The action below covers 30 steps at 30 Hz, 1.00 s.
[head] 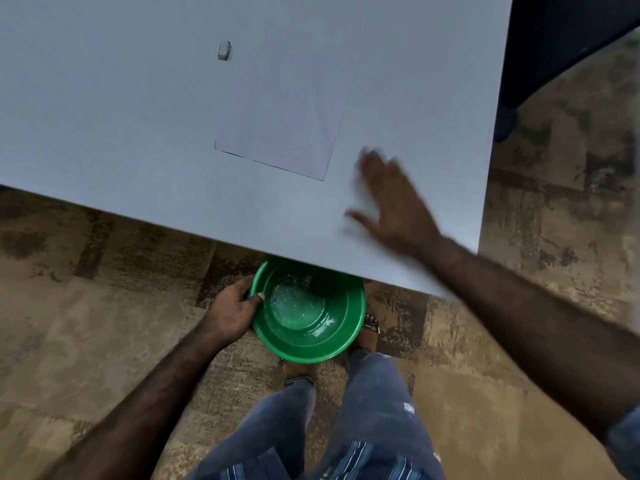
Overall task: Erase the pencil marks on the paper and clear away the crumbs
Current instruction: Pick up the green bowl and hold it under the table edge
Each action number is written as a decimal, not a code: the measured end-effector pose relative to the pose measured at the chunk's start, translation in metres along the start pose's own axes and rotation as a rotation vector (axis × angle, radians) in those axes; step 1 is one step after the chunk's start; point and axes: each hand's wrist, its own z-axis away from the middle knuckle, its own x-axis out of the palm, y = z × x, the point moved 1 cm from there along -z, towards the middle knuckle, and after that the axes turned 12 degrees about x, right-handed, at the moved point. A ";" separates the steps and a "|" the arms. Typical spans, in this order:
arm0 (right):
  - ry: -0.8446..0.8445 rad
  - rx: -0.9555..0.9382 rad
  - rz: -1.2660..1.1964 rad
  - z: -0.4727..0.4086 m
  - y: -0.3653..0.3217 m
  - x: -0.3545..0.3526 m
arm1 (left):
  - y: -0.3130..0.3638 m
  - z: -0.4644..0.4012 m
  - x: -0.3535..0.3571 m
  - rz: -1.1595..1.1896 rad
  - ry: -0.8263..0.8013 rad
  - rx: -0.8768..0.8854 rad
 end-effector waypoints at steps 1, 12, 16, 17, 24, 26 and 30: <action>0.022 0.141 0.048 -0.022 0.024 -0.006 | -0.001 0.000 0.000 -0.004 -0.001 0.001; -0.217 0.092 0.182 -0.022 0.012 0.008 | -0.002 -0.002 0.001 0.016 0.000 0.003; -0.363 -0.124 0.159 0.053 -0.063 0.010 | -0.005 -0.001 -0.002 -0.001 0.012 -0.001; -0.403 -0.184 0.144 0.070 -0.077 0.009 | -0.006 -0.001 -0.002 -0.002 0.013 0.002; -0.299 -0.218 -0.053 0.065 -0.071 0.000 | -0.001 -0.001 -0.001 -0.006 0.016 0.006; -0.163 -0.027 0.004 0.035 -0.044 0.000 | -0.001 -0.001 0.000 0.002 0.024 -0.004; -0.230 0.129 0.088 0.011 -0.032 0.011 | 0.000 0.001 0.002 0.020 0.043 -0.006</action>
